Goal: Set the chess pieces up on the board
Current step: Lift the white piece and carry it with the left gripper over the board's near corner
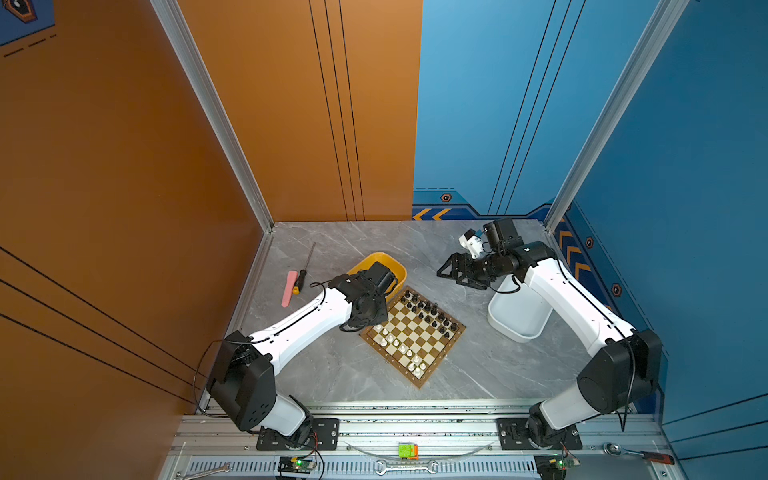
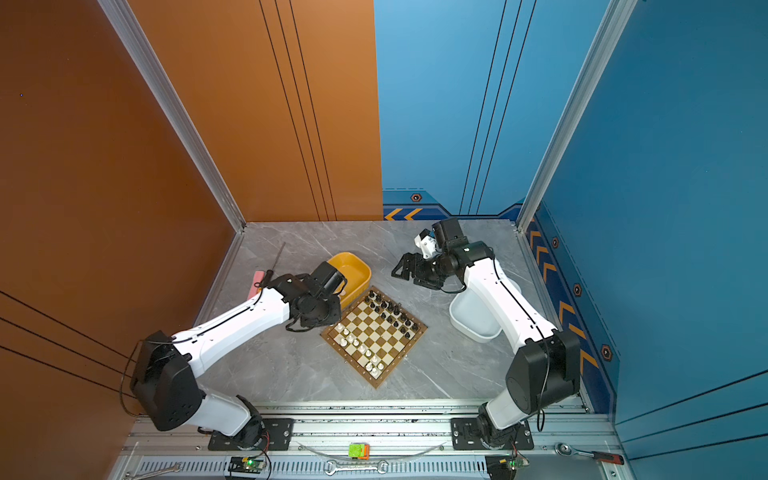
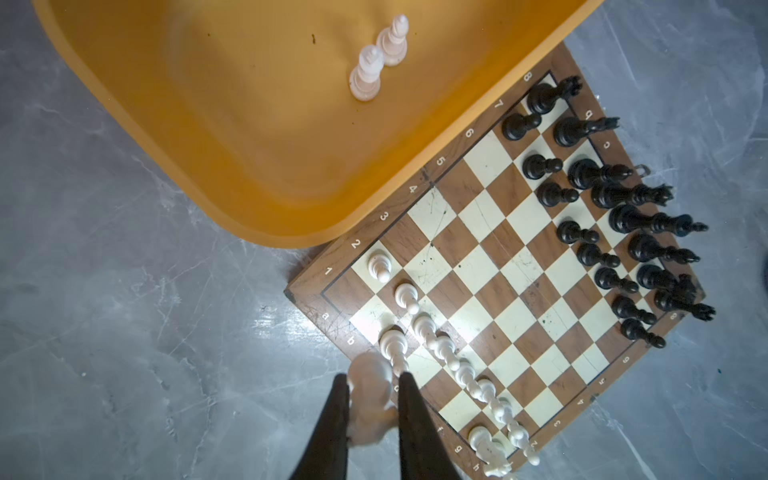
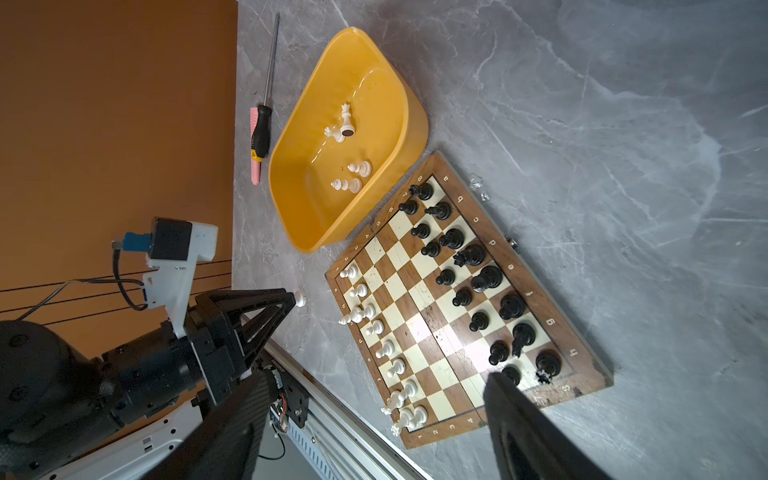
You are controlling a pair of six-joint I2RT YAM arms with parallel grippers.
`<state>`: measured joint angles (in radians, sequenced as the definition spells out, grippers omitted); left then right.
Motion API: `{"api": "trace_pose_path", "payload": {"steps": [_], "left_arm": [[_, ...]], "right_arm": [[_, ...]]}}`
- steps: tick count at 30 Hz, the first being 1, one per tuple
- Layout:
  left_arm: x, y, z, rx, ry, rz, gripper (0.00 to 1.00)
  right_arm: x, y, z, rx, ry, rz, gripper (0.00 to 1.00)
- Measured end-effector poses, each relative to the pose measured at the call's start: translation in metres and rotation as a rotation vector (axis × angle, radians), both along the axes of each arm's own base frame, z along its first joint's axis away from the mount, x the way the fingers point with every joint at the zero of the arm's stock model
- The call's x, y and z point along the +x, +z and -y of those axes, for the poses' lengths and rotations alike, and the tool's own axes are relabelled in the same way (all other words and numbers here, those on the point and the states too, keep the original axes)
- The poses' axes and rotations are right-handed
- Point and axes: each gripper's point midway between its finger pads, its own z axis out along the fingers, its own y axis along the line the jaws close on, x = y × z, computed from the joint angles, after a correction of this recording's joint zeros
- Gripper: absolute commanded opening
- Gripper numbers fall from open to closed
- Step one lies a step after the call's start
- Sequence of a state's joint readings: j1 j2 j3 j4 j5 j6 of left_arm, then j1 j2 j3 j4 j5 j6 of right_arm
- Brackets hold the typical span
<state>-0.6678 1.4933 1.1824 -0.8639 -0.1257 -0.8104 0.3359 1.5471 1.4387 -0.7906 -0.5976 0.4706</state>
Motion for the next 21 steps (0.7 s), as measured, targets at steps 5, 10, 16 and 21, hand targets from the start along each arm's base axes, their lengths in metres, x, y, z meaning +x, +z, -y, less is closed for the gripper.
{"api": "trace_pose_path", "payload": {"steps": [5,10,16,21], "left_arm": [[-0.010,-0.014,0.000,0.020,-0.003,-0.024,0.16],[-0.013,-0.026,0.001,0.029,-0.005,-0.039,0.16],[-0.010,-0.033,0.005,0.028,-0.007,-0.038,0.16],[-0.010,-0.047,0.006,0.037,-0.010,-0.055,0.16]], "right_arm": [[-0.007,0.003,0.003,-0.004,0.002,-0.005,0.84],[-0.011,0.007,0.004,-0.005,0.002,-0.005,0.84],[-0.013,0.006,0.005,-0.009,0.003,-0.011,0.84],[-0.015,0.004,0.008,-0.015,0.002,-0.020,0.84]]}}
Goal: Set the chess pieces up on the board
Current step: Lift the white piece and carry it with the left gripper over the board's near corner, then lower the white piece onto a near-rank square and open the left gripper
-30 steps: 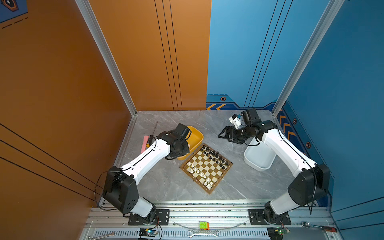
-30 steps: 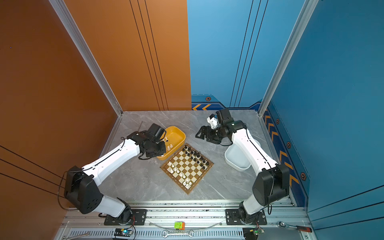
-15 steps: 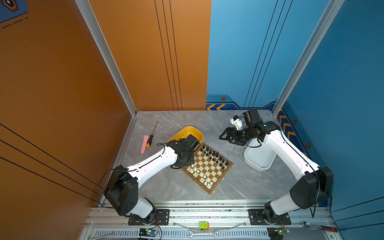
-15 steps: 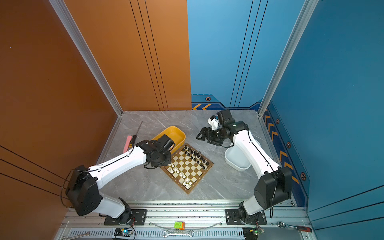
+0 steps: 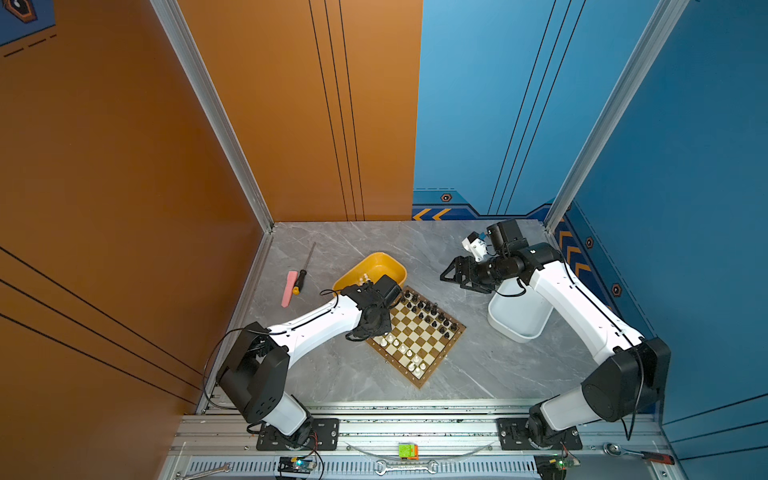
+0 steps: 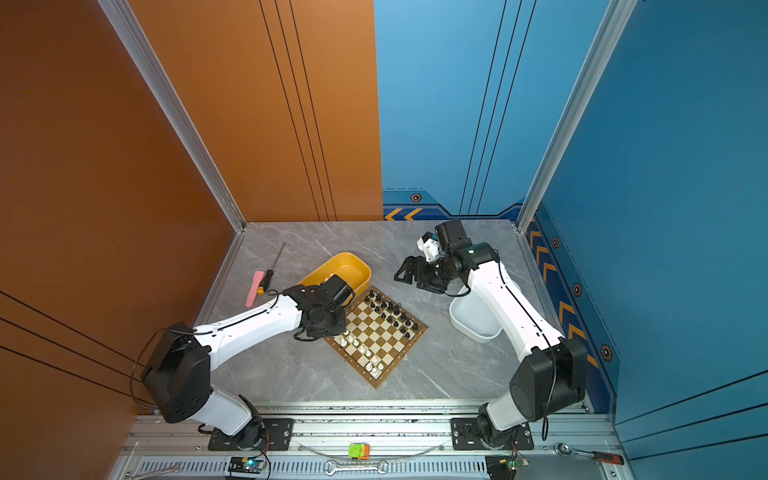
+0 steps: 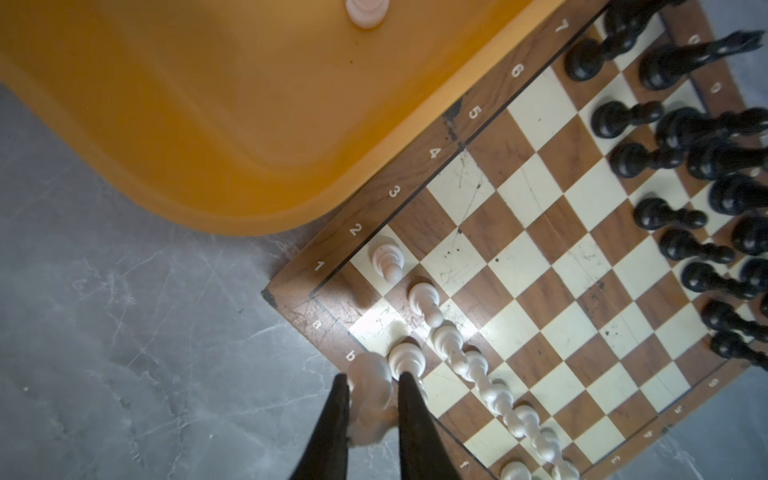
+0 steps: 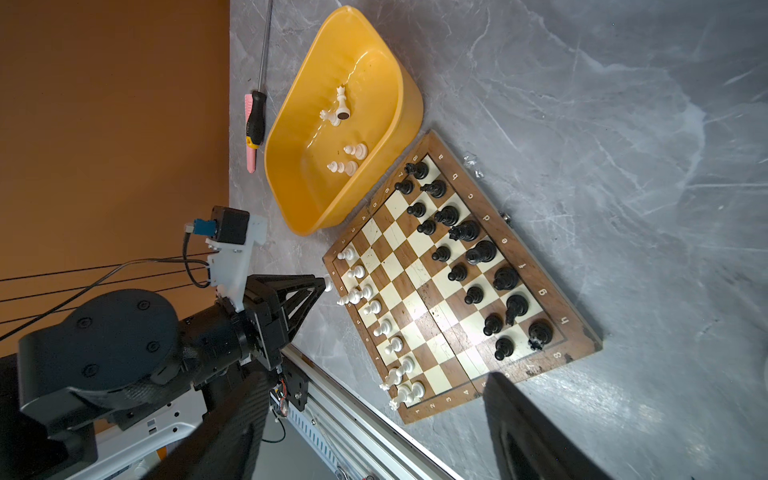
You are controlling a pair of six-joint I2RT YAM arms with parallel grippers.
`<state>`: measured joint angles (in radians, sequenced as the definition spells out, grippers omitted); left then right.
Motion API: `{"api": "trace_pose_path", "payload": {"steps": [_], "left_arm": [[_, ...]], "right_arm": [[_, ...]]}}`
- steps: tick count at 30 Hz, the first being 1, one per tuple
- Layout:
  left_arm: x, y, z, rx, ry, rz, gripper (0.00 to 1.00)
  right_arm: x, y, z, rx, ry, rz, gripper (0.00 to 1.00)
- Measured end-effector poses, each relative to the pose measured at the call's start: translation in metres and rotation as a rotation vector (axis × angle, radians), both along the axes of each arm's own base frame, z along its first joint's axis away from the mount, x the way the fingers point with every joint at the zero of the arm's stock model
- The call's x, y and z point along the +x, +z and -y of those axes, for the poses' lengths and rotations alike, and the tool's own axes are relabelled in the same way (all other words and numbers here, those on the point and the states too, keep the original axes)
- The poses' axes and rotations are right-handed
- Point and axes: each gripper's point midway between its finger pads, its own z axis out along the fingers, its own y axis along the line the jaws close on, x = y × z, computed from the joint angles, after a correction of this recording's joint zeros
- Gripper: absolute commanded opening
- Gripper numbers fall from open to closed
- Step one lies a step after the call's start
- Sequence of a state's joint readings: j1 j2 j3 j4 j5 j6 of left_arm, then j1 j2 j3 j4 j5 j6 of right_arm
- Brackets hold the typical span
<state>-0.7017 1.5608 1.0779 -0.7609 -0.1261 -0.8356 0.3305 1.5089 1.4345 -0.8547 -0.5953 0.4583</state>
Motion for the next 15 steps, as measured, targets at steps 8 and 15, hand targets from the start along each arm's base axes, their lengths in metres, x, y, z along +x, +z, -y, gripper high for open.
{"api": "trace_pose_path", "payload": {"steps": [8,15], "left_arm": [[0.002,-0.017,0.005,0.002,-0.004,-0.024,0.15],[0.003,-0.027,0.008,0.006,-0.005,-0.042,0.15]], "right_arm": [[0.001,-0.003,0.010,-0.017,-0.016,-0.009,0.84],[0.001,-0.005,0.018,-0.027,-0.021,-0.016,0.84]]}}
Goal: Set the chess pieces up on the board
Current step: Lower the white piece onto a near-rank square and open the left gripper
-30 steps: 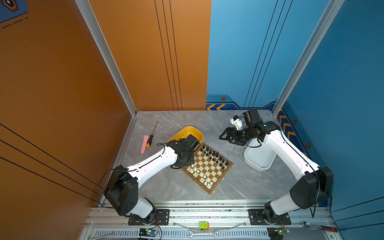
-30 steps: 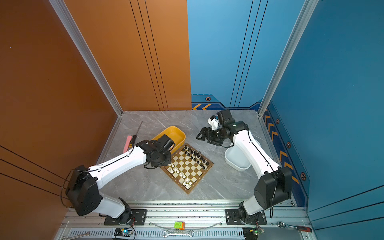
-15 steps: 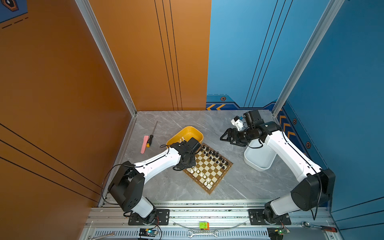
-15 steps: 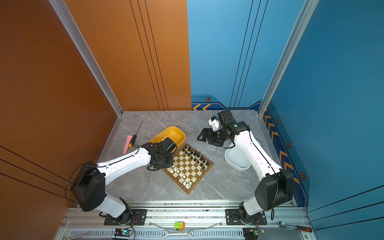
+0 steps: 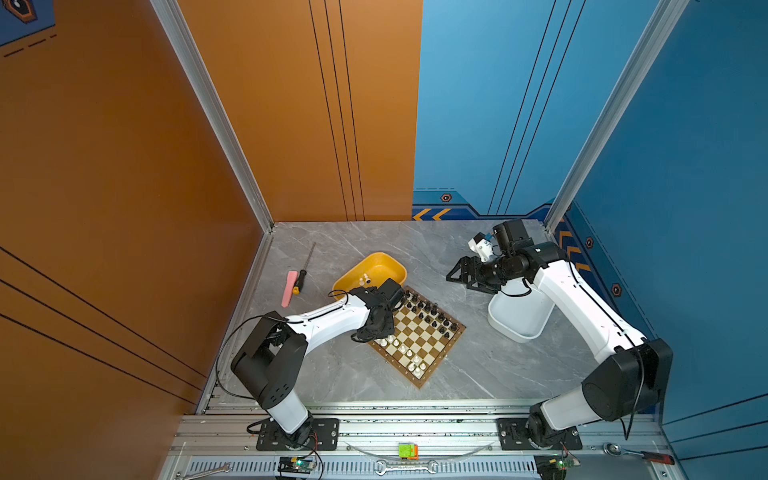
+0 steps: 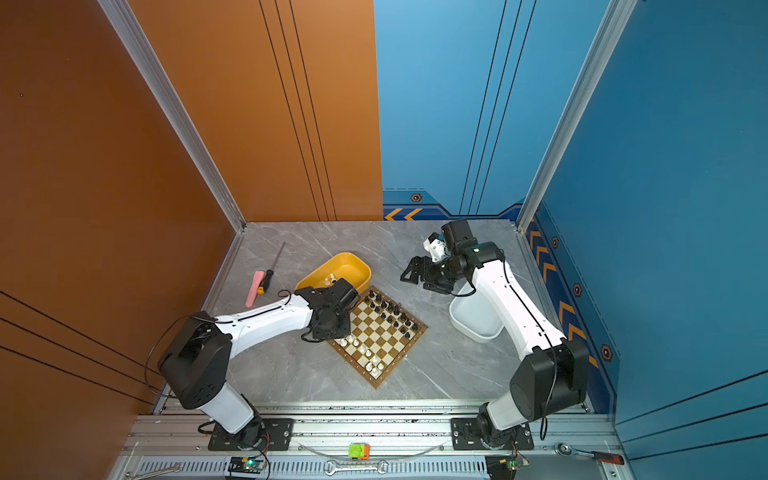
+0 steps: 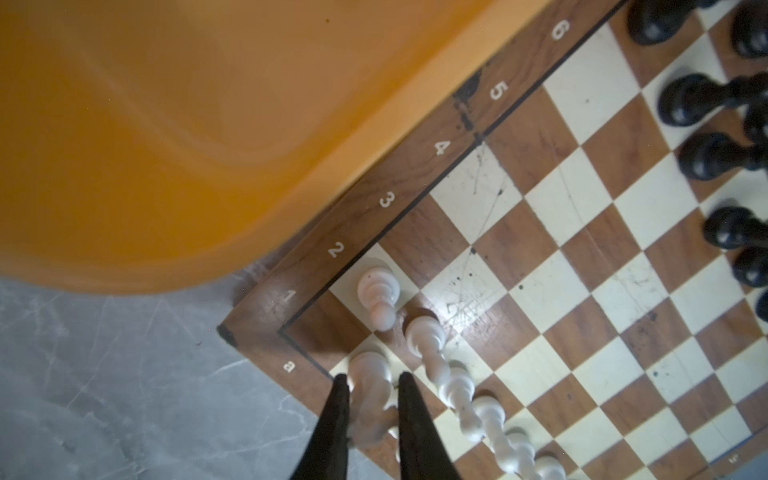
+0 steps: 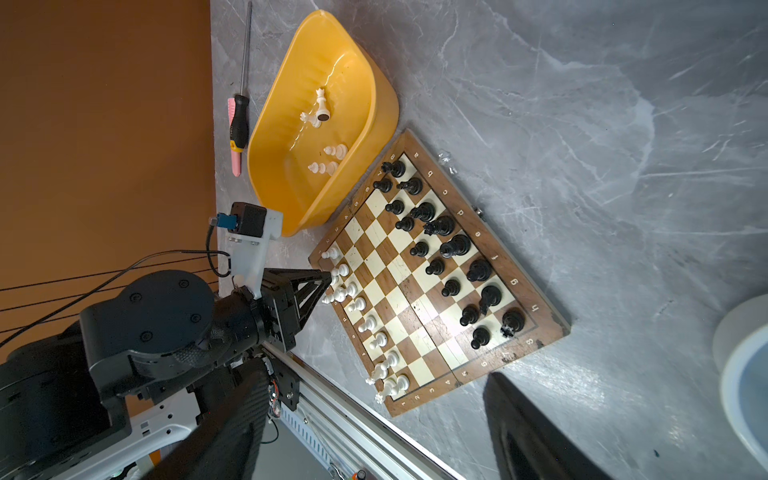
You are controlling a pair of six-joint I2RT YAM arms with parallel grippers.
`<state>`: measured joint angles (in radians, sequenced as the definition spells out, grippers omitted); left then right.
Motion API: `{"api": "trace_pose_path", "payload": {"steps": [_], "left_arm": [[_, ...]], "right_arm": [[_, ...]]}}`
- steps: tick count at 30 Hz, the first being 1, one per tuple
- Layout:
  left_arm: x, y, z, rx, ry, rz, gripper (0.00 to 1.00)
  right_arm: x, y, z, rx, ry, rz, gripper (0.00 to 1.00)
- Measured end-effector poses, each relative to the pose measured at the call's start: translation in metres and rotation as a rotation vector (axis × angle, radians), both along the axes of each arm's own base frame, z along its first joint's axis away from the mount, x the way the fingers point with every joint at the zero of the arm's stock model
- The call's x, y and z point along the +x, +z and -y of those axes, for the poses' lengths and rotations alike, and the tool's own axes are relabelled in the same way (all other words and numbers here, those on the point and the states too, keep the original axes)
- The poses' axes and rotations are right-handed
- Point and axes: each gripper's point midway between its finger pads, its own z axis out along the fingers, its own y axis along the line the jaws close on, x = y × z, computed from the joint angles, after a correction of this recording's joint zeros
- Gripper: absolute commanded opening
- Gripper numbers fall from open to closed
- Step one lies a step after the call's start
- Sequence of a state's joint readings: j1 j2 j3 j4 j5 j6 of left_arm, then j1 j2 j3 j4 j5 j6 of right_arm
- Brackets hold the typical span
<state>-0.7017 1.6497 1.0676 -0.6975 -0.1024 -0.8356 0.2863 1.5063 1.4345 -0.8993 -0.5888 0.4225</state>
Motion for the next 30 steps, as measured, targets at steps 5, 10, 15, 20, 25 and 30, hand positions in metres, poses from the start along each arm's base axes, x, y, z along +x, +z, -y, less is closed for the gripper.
{"api": "trace_pose_path", "payload": {"steps": [5,10,15,20,25,30], "left_arm": [[0.000,0.000,0.001,-0.002,-0.001,-0.001,0.16],[-0.001,0.000,0.001,-0.001,-0.005,-0.001,0.27],[-0.002,0.000,0.002,-0.001,-0.008,-0.001,0.31],[0.001,0.004,0.004,-0.006,-0.009,0.005,0.34],[0.005,0.012,0.006,-0.008,-0.010,0.016,0.36],[0.005,0.020,0.001,0.024,-0.020,0.016,0.39]], "right_arm": [[0.000,0.000,0.001,-0.002,0.004,0.001,0.84],[-0.001,-0.001,0.001,-0.004,0.004,-0.003,0.84],[-0.001,-0.001,0.001,-0.004,0.004,-0.003,0.84],[-0.001,-0.001,0.002,-0.004,0.001,-0.003,0.84],[-0.001,-0.001,0.002,-0.004,0.001,-0.003,0.84],[-0.001,-0.001,0.002,-0.004,0.001,-0.003,0.84]]}}
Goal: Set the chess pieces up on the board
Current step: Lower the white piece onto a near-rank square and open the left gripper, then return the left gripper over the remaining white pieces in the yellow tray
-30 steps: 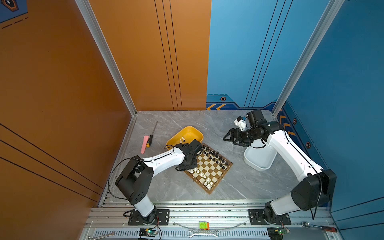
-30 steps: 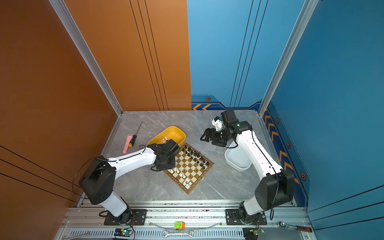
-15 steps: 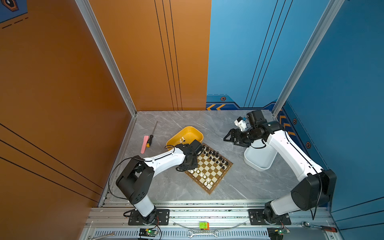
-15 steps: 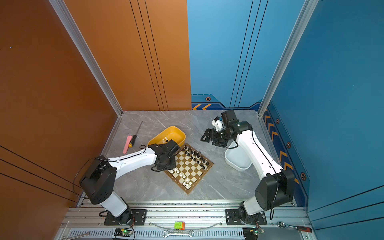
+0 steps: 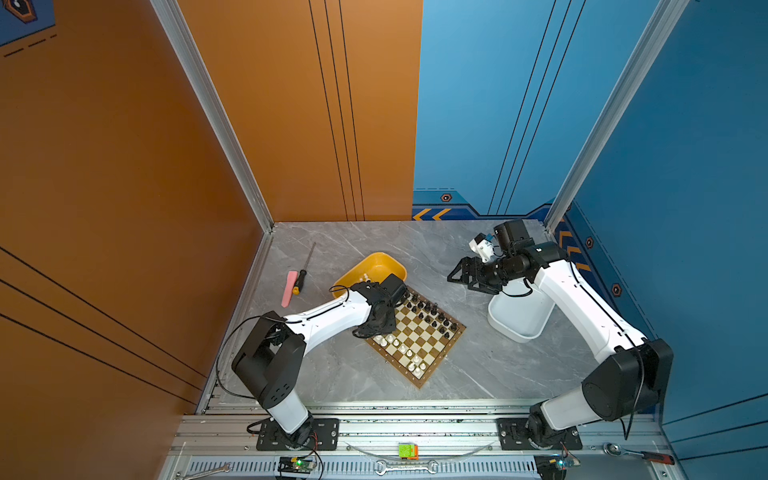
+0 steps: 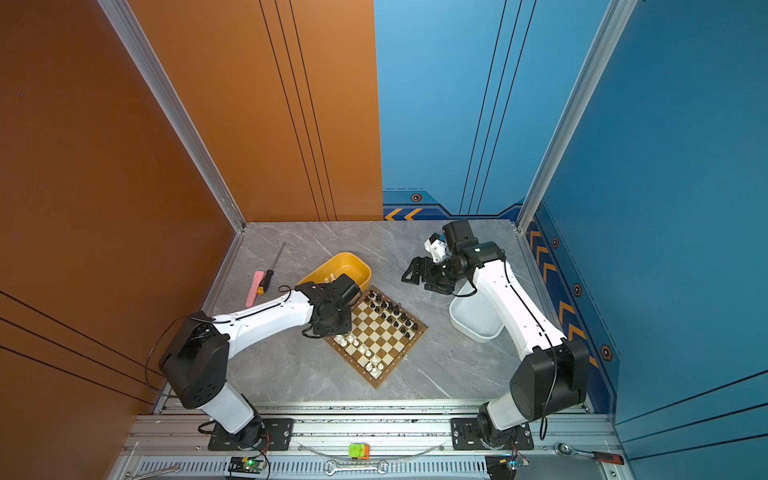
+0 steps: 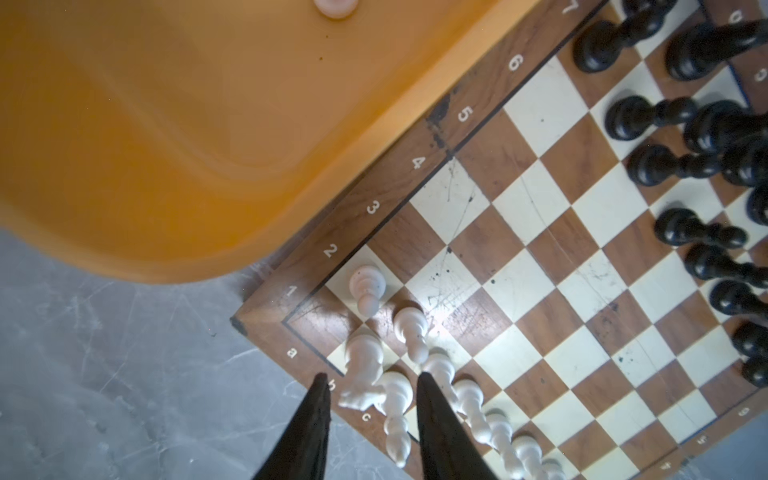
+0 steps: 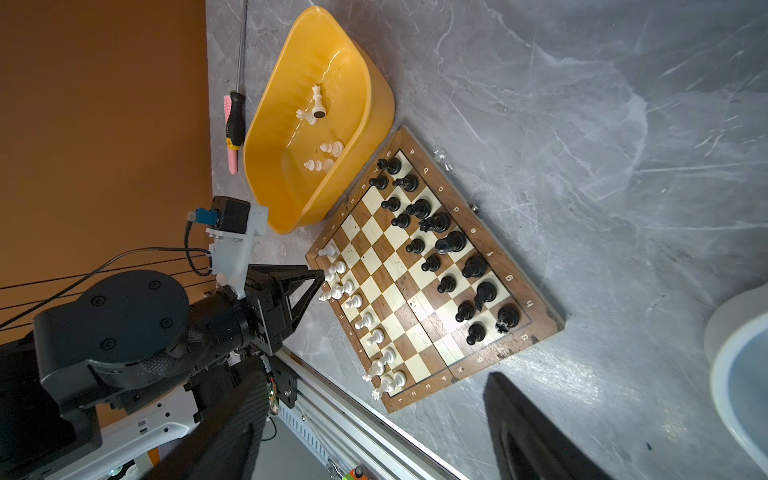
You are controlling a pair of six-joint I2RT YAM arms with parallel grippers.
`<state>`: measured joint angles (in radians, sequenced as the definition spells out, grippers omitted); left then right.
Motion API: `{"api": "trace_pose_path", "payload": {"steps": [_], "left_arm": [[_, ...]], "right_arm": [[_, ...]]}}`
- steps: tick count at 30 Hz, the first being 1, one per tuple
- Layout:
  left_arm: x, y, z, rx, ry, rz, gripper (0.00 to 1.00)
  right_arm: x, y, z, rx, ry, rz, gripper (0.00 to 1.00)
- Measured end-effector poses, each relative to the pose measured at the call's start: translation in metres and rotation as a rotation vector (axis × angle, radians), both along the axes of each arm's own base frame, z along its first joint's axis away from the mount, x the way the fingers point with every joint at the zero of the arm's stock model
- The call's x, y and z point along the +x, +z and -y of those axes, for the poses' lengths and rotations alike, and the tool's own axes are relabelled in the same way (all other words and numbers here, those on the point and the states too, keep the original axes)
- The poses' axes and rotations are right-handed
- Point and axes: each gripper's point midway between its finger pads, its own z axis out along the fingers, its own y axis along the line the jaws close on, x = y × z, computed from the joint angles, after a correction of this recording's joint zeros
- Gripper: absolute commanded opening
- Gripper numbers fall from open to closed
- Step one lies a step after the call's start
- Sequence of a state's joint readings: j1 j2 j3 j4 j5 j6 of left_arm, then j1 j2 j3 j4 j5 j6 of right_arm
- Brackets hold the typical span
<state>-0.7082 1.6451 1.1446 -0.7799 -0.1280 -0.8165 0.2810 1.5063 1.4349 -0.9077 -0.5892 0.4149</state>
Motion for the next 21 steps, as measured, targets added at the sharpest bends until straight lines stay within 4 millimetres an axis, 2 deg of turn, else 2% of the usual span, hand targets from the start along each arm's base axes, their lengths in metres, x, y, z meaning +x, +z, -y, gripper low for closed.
{"api": "trace_pose_path", "payload": {"steps": [7,10,12,17,19,21], "left_arm": [[-0.005,0.014,-0.016,0.021,0.001,-0.011,0.41],[0.002,0.025,-0.027,0.023,0.019,-0.001,0.41],[0.014,0.038,-0.036,0.015,0.045,0.028,0.41],[0.062,0.079,-0.061,-0.009,0.120,0.137,0.41],[0.082,0.090,-0.067,-0.011,0.136,0.173,0.40],[0.097,0.093,-0.068,-0.004,0.135,0.187,0.40]], "right_arm": [[0.001,0.002,0.000,0.003,0.000,0.007,0.84],[0.003,0.004,-0.001,0.005,-0.001,0.013,0.84],[0.005,0.006,-0.001,0.008,-0.003,0.020,0.84],[0.012,0.007,-0.004,0.018,-0.009,0.041,0.84],[0.015,0.007,-0.004,0.022,-0.013,0.047,0.84],[0.017,0.007,-0.005,0.025,-0.015,0.052,0.84]]}}
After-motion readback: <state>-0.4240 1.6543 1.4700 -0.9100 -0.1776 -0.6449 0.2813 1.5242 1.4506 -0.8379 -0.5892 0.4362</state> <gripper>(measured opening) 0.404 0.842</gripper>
